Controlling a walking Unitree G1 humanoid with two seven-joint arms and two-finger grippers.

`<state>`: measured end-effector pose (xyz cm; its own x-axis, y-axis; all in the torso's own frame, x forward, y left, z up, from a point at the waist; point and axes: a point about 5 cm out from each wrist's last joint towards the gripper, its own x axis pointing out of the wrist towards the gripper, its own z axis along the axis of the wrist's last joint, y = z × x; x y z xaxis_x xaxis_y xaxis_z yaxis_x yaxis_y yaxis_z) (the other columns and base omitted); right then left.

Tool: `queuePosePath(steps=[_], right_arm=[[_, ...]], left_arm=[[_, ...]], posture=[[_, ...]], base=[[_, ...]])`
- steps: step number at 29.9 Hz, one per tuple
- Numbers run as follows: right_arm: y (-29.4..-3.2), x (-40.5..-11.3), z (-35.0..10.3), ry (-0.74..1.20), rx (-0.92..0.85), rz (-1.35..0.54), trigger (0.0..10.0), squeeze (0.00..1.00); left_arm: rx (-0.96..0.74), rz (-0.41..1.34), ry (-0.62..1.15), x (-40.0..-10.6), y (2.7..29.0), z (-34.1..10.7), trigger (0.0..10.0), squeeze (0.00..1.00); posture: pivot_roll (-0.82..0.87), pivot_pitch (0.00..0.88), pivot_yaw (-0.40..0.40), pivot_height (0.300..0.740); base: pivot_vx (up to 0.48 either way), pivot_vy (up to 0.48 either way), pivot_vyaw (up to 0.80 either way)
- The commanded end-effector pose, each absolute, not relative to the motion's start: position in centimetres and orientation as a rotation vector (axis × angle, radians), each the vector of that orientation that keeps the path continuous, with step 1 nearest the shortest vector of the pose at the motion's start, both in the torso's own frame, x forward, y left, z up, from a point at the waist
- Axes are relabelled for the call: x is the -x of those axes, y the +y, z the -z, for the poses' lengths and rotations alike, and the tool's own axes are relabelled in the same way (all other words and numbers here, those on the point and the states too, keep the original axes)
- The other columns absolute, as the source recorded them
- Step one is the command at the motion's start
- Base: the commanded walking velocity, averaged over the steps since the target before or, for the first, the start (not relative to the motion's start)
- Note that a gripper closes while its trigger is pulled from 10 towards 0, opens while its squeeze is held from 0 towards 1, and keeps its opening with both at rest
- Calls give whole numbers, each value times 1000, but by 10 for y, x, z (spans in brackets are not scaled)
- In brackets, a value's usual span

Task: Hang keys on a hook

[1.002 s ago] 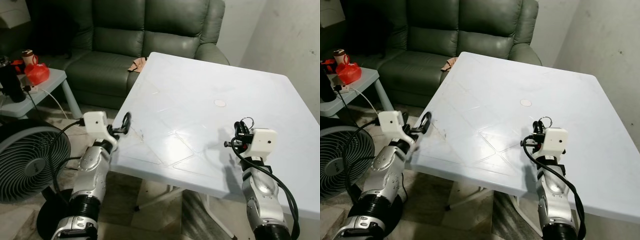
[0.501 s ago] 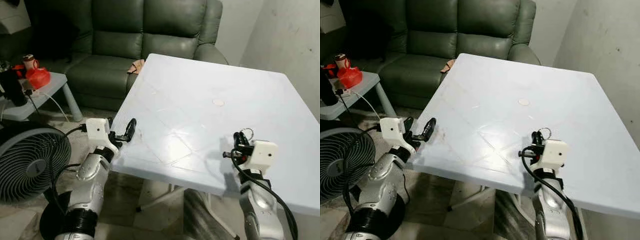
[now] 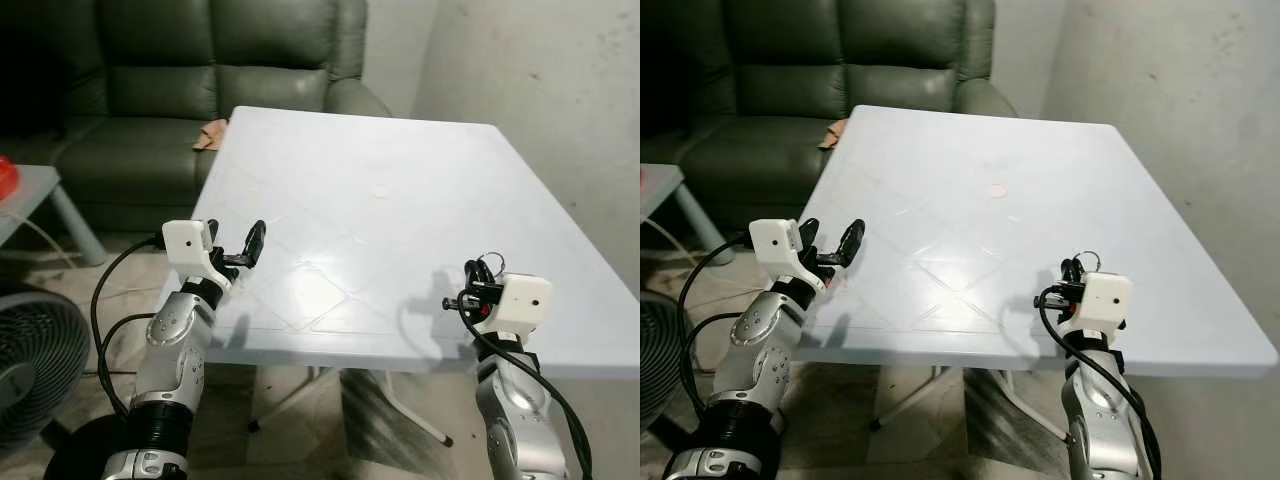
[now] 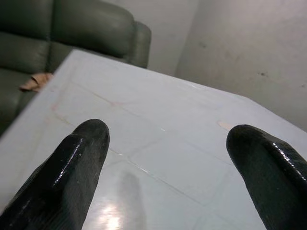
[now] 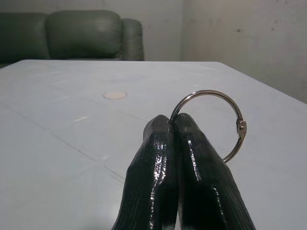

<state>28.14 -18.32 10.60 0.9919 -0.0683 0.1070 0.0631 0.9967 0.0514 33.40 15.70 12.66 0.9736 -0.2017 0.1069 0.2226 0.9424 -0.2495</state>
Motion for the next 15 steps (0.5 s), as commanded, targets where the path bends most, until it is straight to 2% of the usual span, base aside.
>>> queuePosePath(steps=[1,2,15], right_arm=[[-181,-285,-117,-147,-40,59,10000,0],[-181,-285,-117,-147,-39,58,10000,0],[-176,-282,-115,-130,-41,46,10000,0]], left_arm=[[264,217,-77,-336,155,-130,10000,0],[257,218,-77,-336,155,-130,10000,0],[183,180,-39,-338,160,-126,10000,0]], posture=[[-15,0,-28,711],[-15,0,-28,711],[-12,0,-32,711]], base=[[0,476,-731],[0,476,-731],[0,0,-733]])
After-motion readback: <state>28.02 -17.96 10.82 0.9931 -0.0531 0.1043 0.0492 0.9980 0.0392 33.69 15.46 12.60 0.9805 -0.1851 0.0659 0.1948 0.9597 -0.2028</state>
